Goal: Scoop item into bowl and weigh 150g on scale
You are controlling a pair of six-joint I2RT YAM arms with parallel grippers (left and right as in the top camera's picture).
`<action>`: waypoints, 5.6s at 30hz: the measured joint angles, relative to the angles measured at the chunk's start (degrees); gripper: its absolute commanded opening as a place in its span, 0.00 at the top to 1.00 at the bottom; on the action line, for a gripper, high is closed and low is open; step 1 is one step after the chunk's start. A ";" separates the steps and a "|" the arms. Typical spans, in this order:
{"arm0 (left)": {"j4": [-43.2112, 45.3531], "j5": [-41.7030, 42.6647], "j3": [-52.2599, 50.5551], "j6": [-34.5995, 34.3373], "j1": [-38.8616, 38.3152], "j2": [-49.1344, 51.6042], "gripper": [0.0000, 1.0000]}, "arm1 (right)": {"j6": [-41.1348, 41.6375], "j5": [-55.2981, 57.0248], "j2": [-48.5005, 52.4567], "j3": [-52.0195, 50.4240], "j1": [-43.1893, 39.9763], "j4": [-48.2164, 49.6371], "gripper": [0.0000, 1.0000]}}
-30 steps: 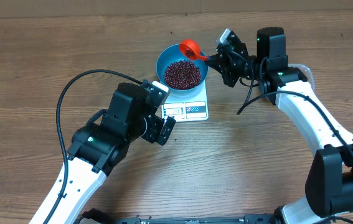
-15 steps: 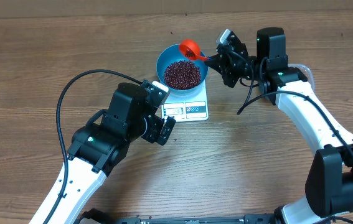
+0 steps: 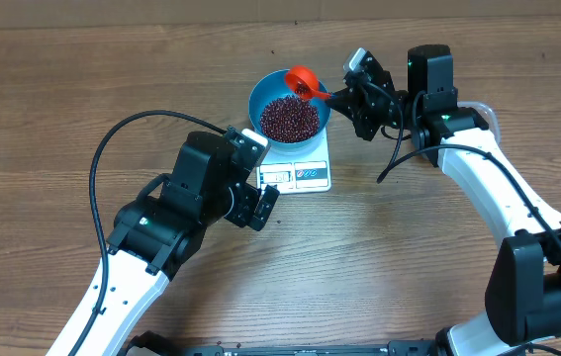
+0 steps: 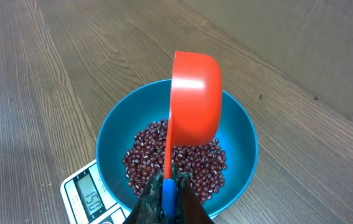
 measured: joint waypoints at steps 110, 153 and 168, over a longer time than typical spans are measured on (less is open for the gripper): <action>0.00 0.00 0.00 0.02 0.00 0.00 0.00 | 27.21 50.97 -15.13 0.00 -14.67 -33.83 0.96; 0.00 0.00 0.00 0.02 0.00 0.00 0.00 | 49.09 48.37 -5.75 0.00 -14.67 -39.43 0.00; 0.00 0.00 0.00 0.02 0.00 0.00 0.00 | 49.05 55.08 -5.75 0.00 -14.69 -43.89 0.00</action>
